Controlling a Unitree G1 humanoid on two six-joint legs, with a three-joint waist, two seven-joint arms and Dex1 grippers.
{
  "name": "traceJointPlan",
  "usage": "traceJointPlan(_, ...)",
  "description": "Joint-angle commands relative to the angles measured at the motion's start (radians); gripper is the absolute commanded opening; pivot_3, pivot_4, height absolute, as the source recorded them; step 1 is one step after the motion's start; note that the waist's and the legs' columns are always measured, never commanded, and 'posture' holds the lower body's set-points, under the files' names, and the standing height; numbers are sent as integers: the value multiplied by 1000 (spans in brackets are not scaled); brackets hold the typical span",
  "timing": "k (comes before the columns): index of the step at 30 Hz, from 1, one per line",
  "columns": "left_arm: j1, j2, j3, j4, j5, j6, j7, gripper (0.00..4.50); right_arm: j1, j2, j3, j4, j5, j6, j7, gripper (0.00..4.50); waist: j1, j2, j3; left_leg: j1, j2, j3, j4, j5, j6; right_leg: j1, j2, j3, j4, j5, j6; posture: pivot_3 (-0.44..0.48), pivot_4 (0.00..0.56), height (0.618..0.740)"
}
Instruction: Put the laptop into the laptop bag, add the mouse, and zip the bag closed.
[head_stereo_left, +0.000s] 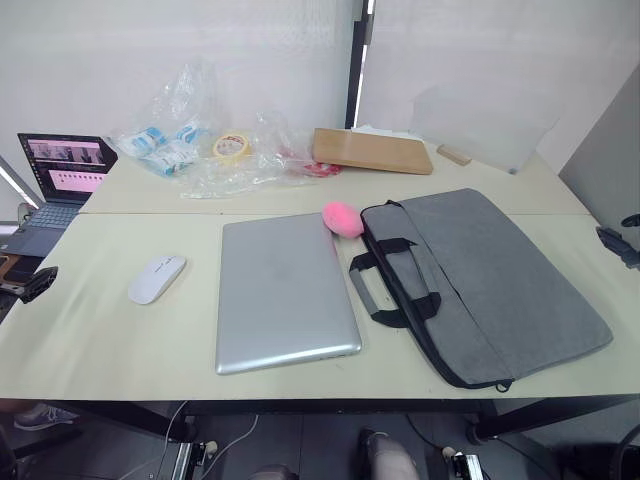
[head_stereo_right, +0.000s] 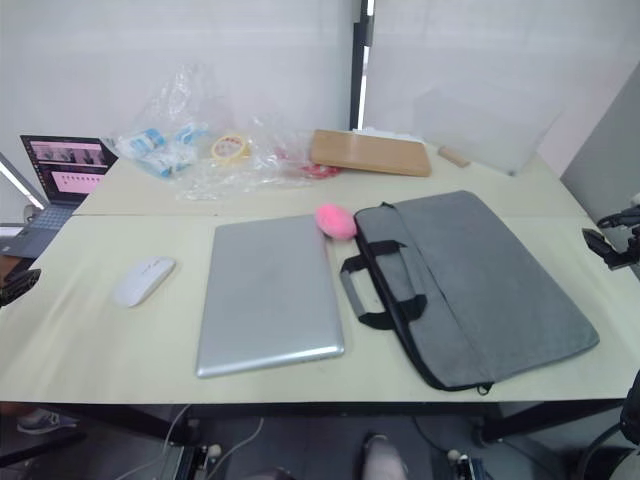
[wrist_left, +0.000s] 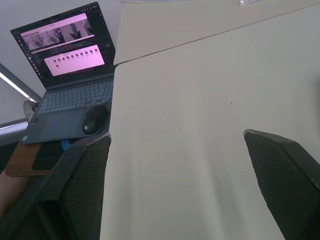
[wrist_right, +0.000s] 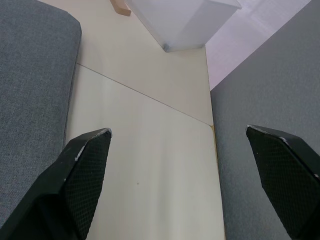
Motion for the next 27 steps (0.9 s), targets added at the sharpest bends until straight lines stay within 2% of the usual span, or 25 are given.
traceJointPlan(1,-9,31,-4,-5,14,-21,8,4476,-2,-19,-12,-9,6,-13,-6,4500,0,0,0,0,0,0,0,0,0,0,0,0,0,0,0,0,150,740)
traceJointPlan(20,-18,42,8,10,10,-35,19,4476,-7,-14,-7,-9,2,-11,-1,4500,0,0,0,0,0,0,0,0,0,0,0,0,0,0,0,0,150,740)
traceJointPlan(27,24,82,51,-61,-47,10,-93,4476,-45,4,21,-51,-3,-12,48,4500,-6,0,0,0,0,0,0,0,0,-1,0,0,0,0,0,0,150,740)
